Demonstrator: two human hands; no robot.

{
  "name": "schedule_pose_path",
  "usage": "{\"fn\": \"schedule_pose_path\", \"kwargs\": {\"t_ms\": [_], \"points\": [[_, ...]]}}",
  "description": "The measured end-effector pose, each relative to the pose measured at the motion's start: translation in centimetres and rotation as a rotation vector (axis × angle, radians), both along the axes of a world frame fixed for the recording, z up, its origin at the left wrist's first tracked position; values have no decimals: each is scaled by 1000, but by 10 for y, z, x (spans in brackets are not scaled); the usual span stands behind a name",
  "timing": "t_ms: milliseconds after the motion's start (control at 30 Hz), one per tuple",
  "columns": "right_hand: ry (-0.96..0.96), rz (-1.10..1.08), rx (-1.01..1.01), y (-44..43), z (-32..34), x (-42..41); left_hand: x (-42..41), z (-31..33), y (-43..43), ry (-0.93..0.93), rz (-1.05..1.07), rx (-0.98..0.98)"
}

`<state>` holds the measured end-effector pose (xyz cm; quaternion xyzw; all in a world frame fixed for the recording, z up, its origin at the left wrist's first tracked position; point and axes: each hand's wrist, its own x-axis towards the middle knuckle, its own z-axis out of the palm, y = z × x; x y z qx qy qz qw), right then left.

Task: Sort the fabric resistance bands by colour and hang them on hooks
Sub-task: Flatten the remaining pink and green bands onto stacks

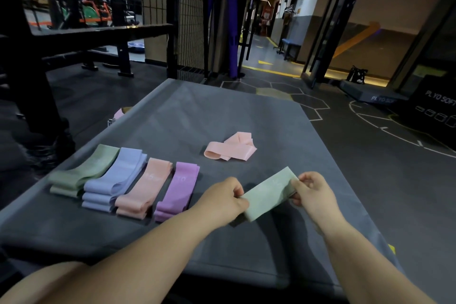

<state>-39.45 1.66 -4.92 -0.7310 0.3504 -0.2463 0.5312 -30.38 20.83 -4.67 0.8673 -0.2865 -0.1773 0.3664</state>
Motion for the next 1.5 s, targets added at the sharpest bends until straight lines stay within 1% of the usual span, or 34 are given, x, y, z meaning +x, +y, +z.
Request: {"fn": "schedule_pose_path", "kwargs": {"t_ms": [133,200,400,533,767,1000,1100,1233,1400,1500], "points": [[-91,22,74,12,6,8,3,8,17,169,41,-170],[-117,45,100,22,8,13,4,11,29,224,57,-208],[-145,156,156,56,14,37,10,15,71,267,84,-264],[-160,224,152,82,20,58,13,16,104,323,166,-379],[-133,358,-2,142,36,115,30,23,167,246,340,-471],[-117,427,-35,204,44,176,50,34,212,193,534,-571],[-77,450,-131,223,44,204,64,30,228,134,648,-605],[-16,476,-188,247,44,230,85,20,246,30,753,-569],[33,505,-240,270,35,258,104,12,266,-117,767,-471],[81,528,-294,279,28,269,114,8,273,-173,779,-416]]}}
